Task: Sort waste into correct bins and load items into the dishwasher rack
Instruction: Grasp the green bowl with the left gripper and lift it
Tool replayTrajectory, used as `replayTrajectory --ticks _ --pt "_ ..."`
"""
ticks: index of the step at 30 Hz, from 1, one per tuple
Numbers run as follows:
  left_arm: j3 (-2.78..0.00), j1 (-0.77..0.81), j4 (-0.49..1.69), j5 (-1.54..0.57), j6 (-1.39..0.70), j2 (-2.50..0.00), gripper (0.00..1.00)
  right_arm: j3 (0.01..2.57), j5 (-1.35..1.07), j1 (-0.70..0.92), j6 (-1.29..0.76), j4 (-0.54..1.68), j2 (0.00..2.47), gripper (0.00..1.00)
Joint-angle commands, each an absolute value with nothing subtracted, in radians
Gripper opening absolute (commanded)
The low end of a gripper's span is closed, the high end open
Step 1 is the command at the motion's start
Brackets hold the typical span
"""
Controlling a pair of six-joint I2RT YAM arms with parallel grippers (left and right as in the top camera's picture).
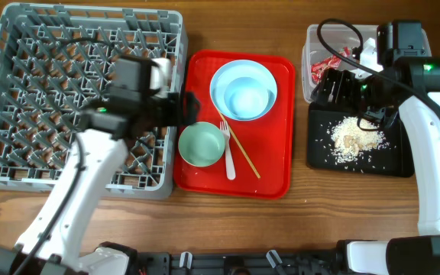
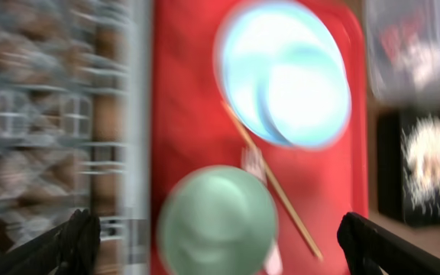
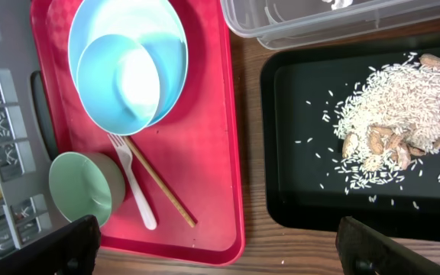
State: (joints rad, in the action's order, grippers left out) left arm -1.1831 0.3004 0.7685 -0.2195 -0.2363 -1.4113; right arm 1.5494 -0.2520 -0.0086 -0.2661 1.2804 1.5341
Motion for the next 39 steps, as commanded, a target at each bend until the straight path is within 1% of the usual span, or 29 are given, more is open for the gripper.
replayTrajectory --ticks 1,3,5,9,11,14,17,18,19,20,25,26,27,33,39 --pt "-1.193 0.420 0.754 -0.230 -0.212 -1.497 1.00 1.560 -0.236 -0.010 -0.262 1.284 1.513 1.00" --pt "-1.193 0.463 0.738 -0.230 -0.213 -1.540 0.99 1.560 -0.236 -0.010 -0.262 1.284 1.513 1.00" --pt "-1.193 0.507 0.723 -0.226 -0.213 -1.591 0.91 1.560 -0.236 -0.010 -0.262 1.284 1.513 1.00" --pt "-1.193 0.578 0.721 -0.124 -0.213 -1.693 0.79 1.560 -0.236 -0.010 -0.262 1.284 1.513 1.00" --pt "-1.193 0.605 0.722 -0.095 -0.213 -1.747 0.70 1.560 -0.236 -0.010 -0.262 1.285 1.513 1.00" --pt "-1.193 0.630 0.721 -0.095 -0.213 -1.801 0.63 1.560 -0.236 -0.010 -0.262 1.285 1.513 1.00" --pt "-1.193 0.640 0.721 -0.095 -0.213 -1.837 0.51 1.560 -0.236 -0.010 -0.262 1.285 1.513 1.00" --pt "-1.193 0.642 0.722 -0.095 -0.213 -1.847 0.46 1.560 -0.236 -0.010 -0.262 1.285 1.513 1.00" --pt "-1.193 0.643 0.722 -0.095 -0.213 -1.853 0.39 1.560 -0.236 -0.010 -0.262 1.285 1.513 1.00" --pt "-1.193 0.643 0.721 -0.095 -0.213 -1.856 0.29 1.560 -0.236 -0.010 -0.262 1.285 1.513 1.00" --pt "-1.193 0.642 0.713 -0.095 -0.213 -1.851 0.14 1.560 -0.236 -0.010 -0.262 1.287 1.513 1.00" --pt "-1.194 0.642 0.712 -0.095 -0.213 -1.848 0.10 1.560 -0.236 -0.010 -0.262 1.287 1.513 1.00" --pt "-1.197 0.642 0.712 -0.095 -0.213 -1.843 0.04 1.559 -0.236 -0.010 -0.262 1.287 1.513 1.00" --pt "-1.248 0.642 0.731 -0.096 -0.216 -1.773 0.04 1.560 -0.236 -0.010 -0.262 1.288 1.513 1.00" --pt "-1.343 0.617 0.793 -0.095 -0.216 -1.636 0.04 1.560 -0.236 -0.010 -0.261 1.288 1.513 1.00"
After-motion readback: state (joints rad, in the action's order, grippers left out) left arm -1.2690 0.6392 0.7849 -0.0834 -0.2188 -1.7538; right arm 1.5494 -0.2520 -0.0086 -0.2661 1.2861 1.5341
